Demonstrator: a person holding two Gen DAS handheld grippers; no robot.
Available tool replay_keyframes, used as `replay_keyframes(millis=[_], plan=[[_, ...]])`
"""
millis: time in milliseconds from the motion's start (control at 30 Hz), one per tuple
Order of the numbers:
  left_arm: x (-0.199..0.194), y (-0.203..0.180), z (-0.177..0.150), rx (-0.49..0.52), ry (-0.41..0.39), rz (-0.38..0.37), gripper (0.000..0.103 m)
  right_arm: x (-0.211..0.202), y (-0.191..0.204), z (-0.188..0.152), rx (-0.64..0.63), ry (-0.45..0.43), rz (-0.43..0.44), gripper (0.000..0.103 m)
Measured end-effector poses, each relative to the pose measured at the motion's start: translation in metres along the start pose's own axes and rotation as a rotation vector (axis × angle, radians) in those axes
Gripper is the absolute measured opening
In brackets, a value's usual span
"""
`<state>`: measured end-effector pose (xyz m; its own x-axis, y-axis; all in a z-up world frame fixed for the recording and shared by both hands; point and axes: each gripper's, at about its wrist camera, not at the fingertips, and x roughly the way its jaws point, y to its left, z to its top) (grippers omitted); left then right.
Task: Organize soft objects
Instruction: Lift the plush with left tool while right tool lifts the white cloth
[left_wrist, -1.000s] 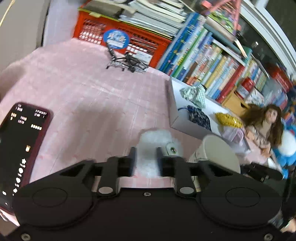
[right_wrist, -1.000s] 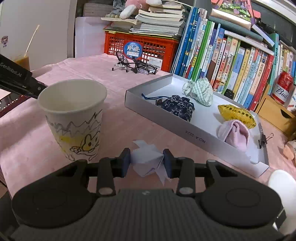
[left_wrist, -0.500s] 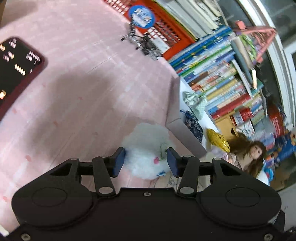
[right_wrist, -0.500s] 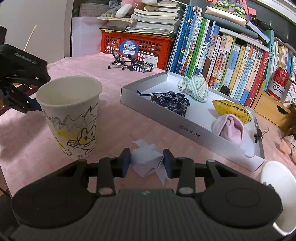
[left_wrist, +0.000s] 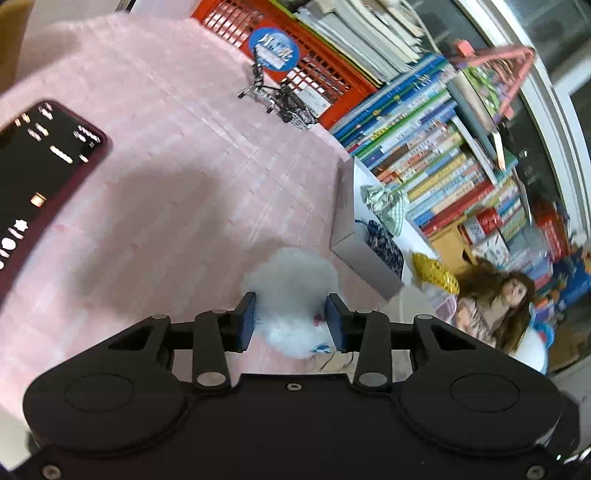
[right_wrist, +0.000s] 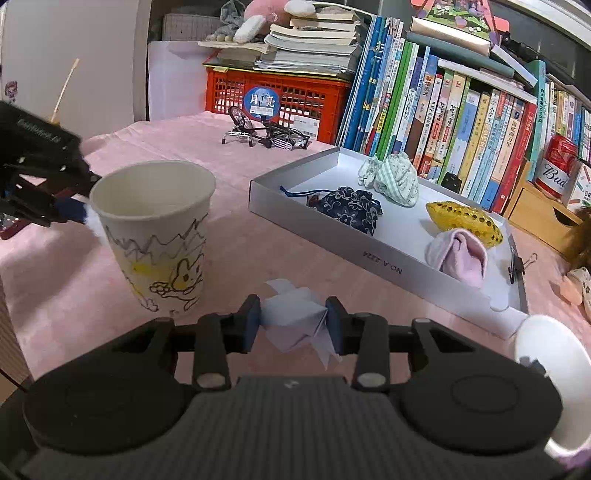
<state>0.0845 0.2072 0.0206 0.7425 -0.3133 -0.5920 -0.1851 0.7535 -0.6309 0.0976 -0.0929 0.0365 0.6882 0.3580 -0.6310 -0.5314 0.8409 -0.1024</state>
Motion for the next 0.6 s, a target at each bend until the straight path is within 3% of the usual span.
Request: replay_keyframes(millis=[267, 467, 600], plan=[[-0.038, -0.014, -0.035, 0.259, -0.044, 0.091, 0.039, -0.019, 0.004, -0.011, 0.027, -0.013, 0.026, 0.044], [-0.053, -0.035, -0.063, 0.479, -0.177, 0.188, 0.064, -0.029, 0.008, -0.022, 0.047, -0.031, 0.026, 0.044], [-0.049, -0.046, -0.079, 0.581, -0.218, 0.223, 0.081, -0.031, 0.008, -0.027, 0.074, -0.04, 0.023, 0.044]])
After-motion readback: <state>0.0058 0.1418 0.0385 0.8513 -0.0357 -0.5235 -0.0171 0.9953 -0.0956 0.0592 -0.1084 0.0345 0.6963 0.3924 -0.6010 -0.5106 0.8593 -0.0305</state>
